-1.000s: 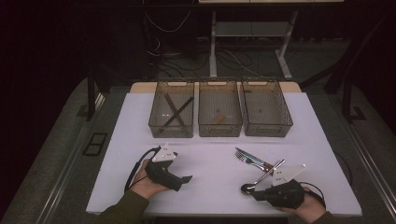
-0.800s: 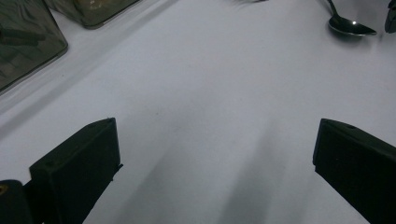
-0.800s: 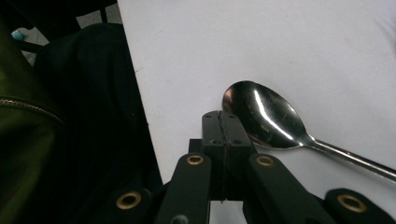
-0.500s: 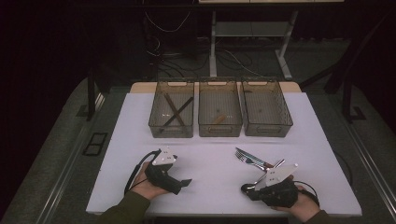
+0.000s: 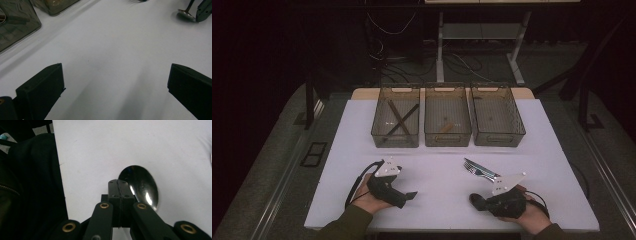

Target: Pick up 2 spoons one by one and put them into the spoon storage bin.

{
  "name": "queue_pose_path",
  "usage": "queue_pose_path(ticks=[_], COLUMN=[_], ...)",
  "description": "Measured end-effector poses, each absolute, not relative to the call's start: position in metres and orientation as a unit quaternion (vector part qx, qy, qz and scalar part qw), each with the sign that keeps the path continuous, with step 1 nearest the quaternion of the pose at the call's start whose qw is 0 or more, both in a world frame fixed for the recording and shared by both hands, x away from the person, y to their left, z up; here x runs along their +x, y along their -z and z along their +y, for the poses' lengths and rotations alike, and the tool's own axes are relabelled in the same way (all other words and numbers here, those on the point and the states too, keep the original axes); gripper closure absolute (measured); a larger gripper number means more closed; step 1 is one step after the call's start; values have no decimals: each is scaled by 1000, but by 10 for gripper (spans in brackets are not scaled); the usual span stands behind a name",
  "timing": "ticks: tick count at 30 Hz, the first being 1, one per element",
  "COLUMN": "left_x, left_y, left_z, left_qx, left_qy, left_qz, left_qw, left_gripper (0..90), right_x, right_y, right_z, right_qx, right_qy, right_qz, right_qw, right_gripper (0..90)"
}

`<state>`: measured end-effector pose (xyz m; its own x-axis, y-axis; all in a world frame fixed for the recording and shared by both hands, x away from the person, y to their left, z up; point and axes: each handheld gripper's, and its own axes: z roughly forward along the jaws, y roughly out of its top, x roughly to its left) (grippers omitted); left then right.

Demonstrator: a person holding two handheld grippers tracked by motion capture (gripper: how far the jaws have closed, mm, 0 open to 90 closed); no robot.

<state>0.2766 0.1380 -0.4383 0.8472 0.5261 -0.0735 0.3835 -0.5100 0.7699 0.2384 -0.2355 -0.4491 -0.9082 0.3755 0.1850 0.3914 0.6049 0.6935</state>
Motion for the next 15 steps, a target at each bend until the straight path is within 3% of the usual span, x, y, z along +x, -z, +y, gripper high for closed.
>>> queue_pose_path(ticks=[10,15], left_x=[276,276], left_y=[438,440], left_z=[138,138], left_qx=[865,862], left_qy=[-83,-80], left_qz=[263,266], left_qw=[420,425], left_gripper=[4,4], right_x=[239,244], right_y=[444,437], right_z=[-238,-249], right_qx=[-216,-244], right_qy=[405,424], right_qz=[-889,-872], right_qw=[5,-15], right_gripper=[889,718])
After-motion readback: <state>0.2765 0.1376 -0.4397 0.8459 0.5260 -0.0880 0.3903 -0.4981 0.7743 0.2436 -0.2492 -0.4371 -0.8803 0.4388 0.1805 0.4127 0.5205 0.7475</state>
